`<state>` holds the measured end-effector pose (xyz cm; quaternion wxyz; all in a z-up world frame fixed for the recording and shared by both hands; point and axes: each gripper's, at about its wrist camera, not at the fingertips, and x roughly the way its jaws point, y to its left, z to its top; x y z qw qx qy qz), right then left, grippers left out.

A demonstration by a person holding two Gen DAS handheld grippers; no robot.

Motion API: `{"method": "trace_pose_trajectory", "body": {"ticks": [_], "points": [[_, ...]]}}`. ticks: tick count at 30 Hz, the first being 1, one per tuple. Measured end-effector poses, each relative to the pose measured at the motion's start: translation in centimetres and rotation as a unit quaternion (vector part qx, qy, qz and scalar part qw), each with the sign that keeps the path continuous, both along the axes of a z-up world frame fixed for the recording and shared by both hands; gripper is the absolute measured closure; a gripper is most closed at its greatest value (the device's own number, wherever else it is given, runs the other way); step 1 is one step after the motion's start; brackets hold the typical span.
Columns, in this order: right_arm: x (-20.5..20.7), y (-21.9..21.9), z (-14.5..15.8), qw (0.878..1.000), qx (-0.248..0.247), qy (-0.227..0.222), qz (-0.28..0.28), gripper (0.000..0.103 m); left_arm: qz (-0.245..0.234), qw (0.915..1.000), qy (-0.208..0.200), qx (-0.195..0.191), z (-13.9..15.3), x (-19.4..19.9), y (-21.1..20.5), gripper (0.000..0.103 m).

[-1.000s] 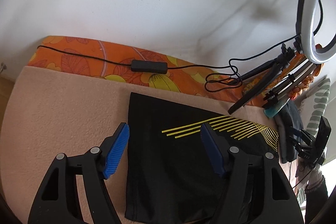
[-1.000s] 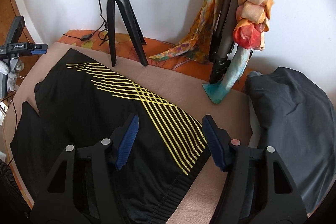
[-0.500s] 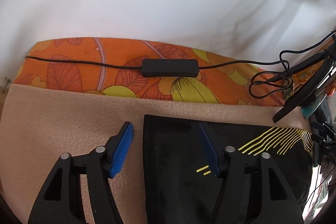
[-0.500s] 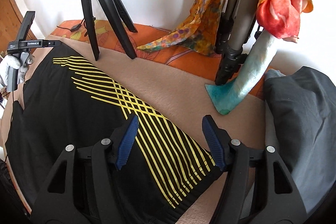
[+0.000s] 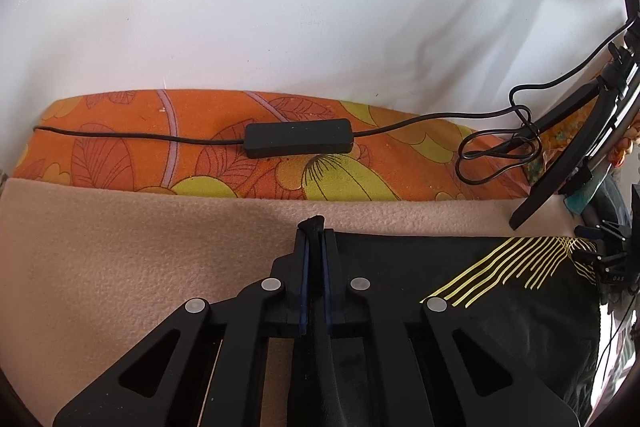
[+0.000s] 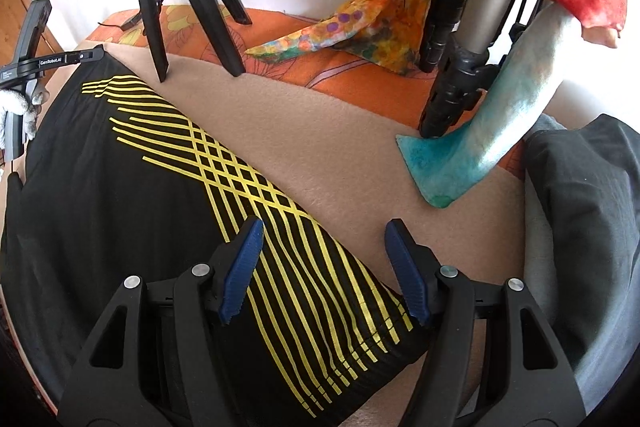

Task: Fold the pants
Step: 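Lower both tools onto the black shorts' waistband and close both grippers, then lift the shorts with both grippers and fold them over onto themselves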

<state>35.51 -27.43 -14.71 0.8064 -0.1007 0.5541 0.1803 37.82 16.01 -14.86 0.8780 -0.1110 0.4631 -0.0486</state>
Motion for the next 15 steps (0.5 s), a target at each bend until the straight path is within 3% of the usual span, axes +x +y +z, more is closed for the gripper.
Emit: {"method": "trace_pose_trajectory", "body": {"ticks": [2,3,5,10,15], "points": [[-0.4,0.1,0.1,1.0,0.008,0.001,0.008,0.052,-0.003,1.0,-0.005,0.002,0.3,0.0,-0.4,0.1],[-0.5,0.2,0.2,1.0,0.01,0.002,0.014,0.069,-0.005,0.9999,-0.01,0.002,0.6,-0.1,-0.5,0.1],[-0.9,0.5,0.3,1.0,0.009,0.004,0.02,0.091,-0.007,0.9998,-0.019,0.0,1.1,-0.3,-0.4,0.1],[-1.6,1.0,1.0,1.0,0.005,-0.003,0.016,0.098,-0.008,0.9995,-0.032,-0.005,2.6,-1.1,-0.5,0.1],[-3.4,1.3,4.1,0.999,0.015,-0.037,0.01,0.099,-0.008,0.9985,-0.054,-0.01,4.8,-3.4,-0.1,0.1]]}}
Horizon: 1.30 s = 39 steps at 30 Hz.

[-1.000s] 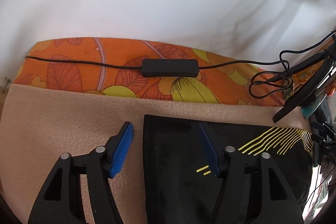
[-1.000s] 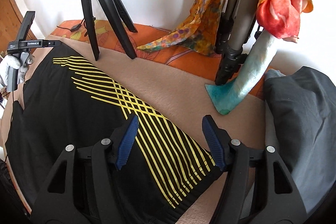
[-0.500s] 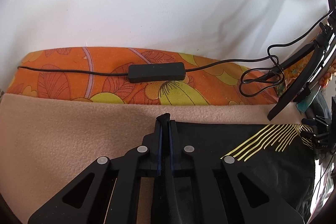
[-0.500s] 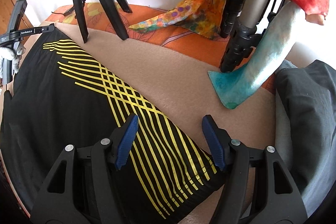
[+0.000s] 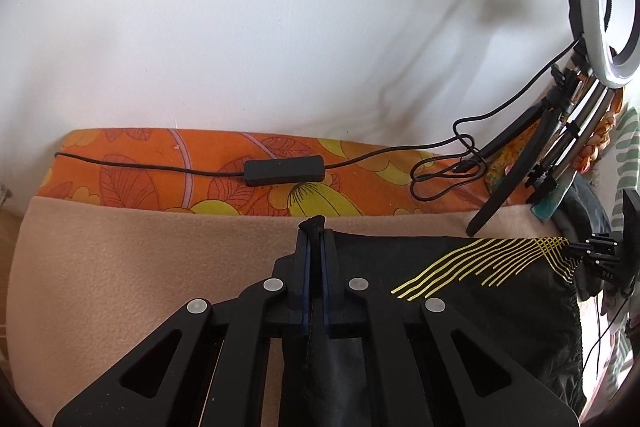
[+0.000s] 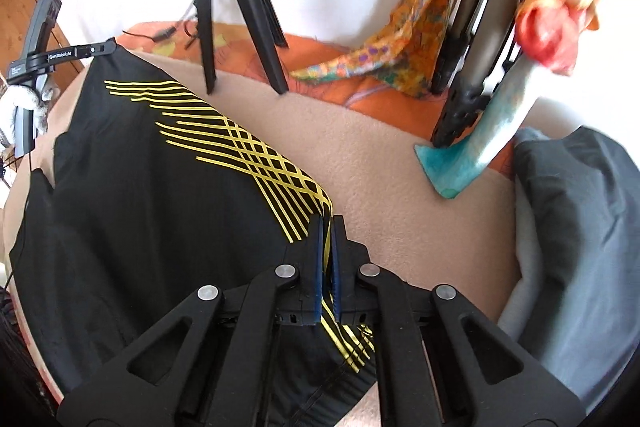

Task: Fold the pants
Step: 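Lift the shorts with both grippers and fold them over onto themselves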

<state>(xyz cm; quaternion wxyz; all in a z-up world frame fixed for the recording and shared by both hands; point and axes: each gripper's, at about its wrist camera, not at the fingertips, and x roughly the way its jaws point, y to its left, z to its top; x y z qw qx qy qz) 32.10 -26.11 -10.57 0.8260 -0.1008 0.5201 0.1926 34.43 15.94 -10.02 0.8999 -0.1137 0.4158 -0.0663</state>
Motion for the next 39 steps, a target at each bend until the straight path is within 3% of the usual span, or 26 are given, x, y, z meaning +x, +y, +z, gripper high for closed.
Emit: {"method": "trace_pose_trajectory", "body": {"ticks": [12,21,28,39], "points": [[-6.9,0.5,7.5,0.999,0.009,-0.047,0.008,0.099,0.0,0.9987,-0.051,0.002,5.2,-9.4,0.5,0.101],[-15.7,0.6,10.9,0.998,0.001,-0.066,0.014,0.099,0.004,0.9973,-0.073,0.004,6.2,-18.6,-0.3,0.101],[-22.5,1.1,10.1,0.998,-0.007,-0.053,0.026,0.099,0.015,0.9971,-0.074,-0.011,4.3,-25.5,-0.7,0.101],[-28.8,0.9,4.9,0.999,-0.023,-0.02,0.019,0.099,0.021,0.9981,-0.05,-0.028,-1.0,-32.4,-1.7,0.101]]}}
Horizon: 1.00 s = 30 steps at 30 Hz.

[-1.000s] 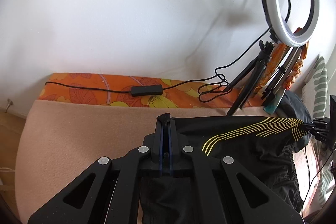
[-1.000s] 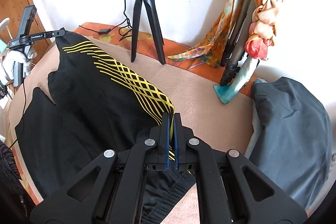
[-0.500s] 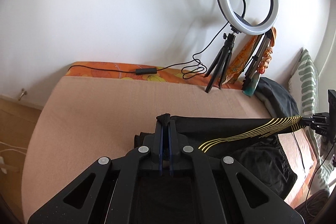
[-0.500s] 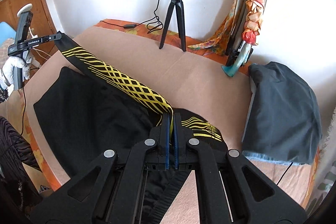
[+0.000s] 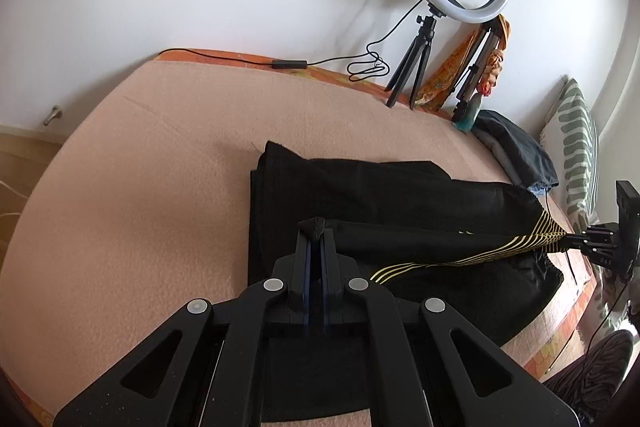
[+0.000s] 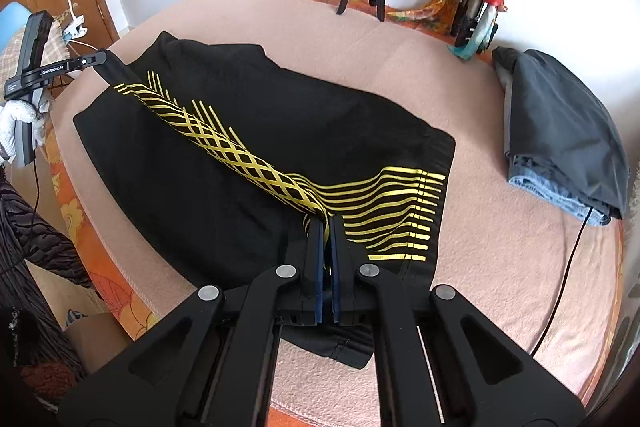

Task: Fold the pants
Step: 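Lift the shorts with both grippers and fold them over onto themselves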

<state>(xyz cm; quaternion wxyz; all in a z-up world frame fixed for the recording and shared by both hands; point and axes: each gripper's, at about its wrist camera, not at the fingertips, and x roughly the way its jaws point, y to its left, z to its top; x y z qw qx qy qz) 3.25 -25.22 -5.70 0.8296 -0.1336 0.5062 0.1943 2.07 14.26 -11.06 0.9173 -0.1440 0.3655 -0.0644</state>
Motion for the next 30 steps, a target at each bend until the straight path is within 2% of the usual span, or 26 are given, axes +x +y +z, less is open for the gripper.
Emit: {"method": "trace_pose_trajectory", "body": {"ticks": [4,9,13,17,19,21,23,26,28,29,30], "points": [[-1.3,-0.4,-1.5,1.0,-0.007,0.004,-0.001,0.099,-0.006,0.9998,0.018,-0.008,-1.3,-1.6,0.3,0.1],[-2.4,0.1,-2.9,1.0,-0.026,0.006,0.012,0.099,0.004,0.9984,0.048,-0.031,-1.8,-3.3,1.3,0.092],[-2.7,0.1,-3.4,1.0,-0.022,0.002,0.006,0.099,0.004,0.9933,0.07,-0.093,-2.5,-4.1,2.2,0.086],[-2.8,-0.4,-3.7,1.0,-0.011,-0.001,-0.004,0.1,0.008,0.9792,0.087,-0.183,-3.6,-4.1,2.8,0.069],[-2.8,-0.4,-3.8,1.0,-0.012,-0.002,-0.003,0.099,0.03,0.9707,0.099,-0.217,-4.2,-4.0,3.2,0.066],[-2.8,-0.4,-3.6,1.0,-0.012,-0.005,0.0,0.099,0.046,0.9584,0.105,-0.261,-4.8,-4.0,3.9,0.066],[-2.8,-0.4,-3.6,1.0,-0.009,-0.006,0.0,0.099,0.056,0.9537,0.111,-0.274,-5.0,-3.7,4.1,0.066],[-2.6,-0.5,-3.9,1.0,-0.011,-0.003,-0.005,0.099,0.062,0.9518,0.12,-0.276,-5.3,-2.9,4.0,0.066],[-2.6,-0.4,-3.9,1.0,-0.015,-0.005,-0.003,0.099,0.067,0.9526,0.117,-0.273,-5.4,-2.6,4.0,0.071],[-2.7,-0.3,-3.8,1.0,-0.02,-0.009,-0.001,0.099,0.067,0.955,0.115,-0.265,-5.3,-2.5,3.8,0.075],[-2.8,-0.2,-3.8,1.0,-0.024,-0.012,0.001,0.099,0.061,0.9591,0.115,-0.251,-5.2,-2.3,3.6,0.089]]}}
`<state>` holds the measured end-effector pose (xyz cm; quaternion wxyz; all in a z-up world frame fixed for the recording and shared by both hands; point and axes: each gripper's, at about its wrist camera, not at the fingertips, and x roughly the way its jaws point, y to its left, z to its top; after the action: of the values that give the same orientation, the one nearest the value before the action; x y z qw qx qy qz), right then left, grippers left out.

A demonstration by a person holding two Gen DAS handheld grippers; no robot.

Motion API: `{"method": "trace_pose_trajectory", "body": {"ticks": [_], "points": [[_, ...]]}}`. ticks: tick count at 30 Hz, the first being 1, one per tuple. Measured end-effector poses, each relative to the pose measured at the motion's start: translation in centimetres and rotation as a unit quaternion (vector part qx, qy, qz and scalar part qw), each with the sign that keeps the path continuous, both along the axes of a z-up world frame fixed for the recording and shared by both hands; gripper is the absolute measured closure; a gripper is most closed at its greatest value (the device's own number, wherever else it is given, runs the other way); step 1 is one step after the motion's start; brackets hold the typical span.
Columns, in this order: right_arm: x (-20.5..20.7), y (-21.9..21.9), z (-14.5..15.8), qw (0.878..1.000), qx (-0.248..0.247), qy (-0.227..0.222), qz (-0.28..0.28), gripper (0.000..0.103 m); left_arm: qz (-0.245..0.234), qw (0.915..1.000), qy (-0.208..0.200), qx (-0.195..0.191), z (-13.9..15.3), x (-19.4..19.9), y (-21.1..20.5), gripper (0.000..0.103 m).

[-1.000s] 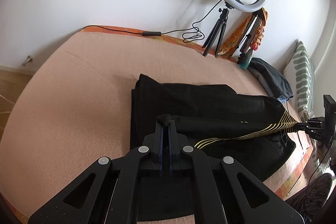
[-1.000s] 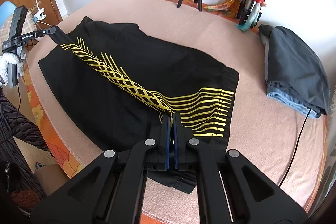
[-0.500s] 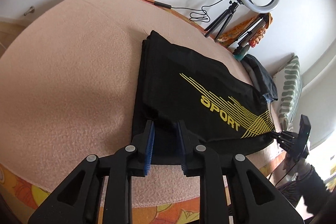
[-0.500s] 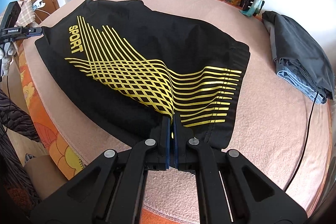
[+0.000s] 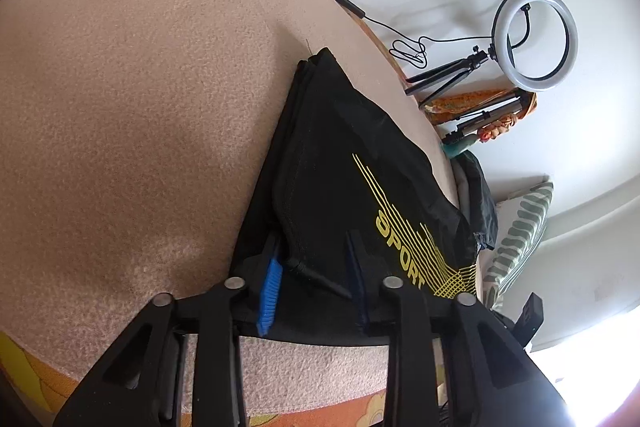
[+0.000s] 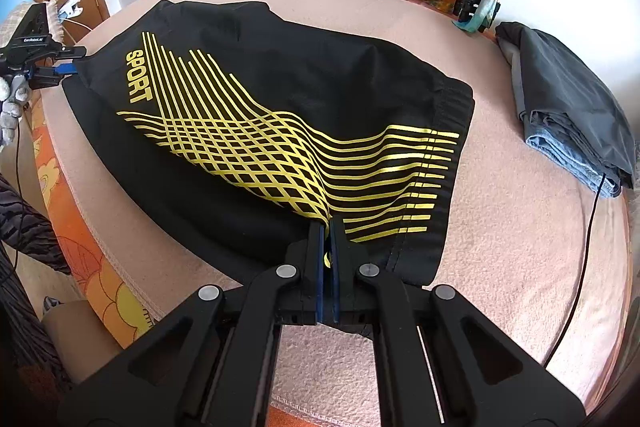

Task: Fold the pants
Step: 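Lift the shorts with both grippers and fold them over onto themselves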

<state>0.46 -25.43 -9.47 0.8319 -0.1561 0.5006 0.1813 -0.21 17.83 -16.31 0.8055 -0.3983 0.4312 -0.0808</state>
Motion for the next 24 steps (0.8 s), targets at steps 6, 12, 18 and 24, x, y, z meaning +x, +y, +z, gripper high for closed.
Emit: {"method": "trace_pose_trajectory", "body": {"ticks": [6,12,18,24], "points": [[-0.1,0.3,0.0,1.0,-0.013,-0.006,0.005,0.099,-0.035,0.9967,-0.028,0.067,1.0,0.2,-1.6,0.101],[-0.7,0.7,1.2,0.999,-0.02,-0.017,0.02,0.099,-0.027,0.9942,-0.04,0.096,2.3,-1.7,-0.9,0.102],[-2.3,1.1,1.9,0.998,-0.037,-0.021,0.049,0.1,-0.025,0.9933,-0.031,0.108,2.2,-2.9,-1.0,0.102],[-3.0,0.9,0.8,0.997,-0.048,-0.013,0.053,0.1,-0.035,0.9915,-0.015,0.124,1.1,-3.2,-1.8,0.102]]}}
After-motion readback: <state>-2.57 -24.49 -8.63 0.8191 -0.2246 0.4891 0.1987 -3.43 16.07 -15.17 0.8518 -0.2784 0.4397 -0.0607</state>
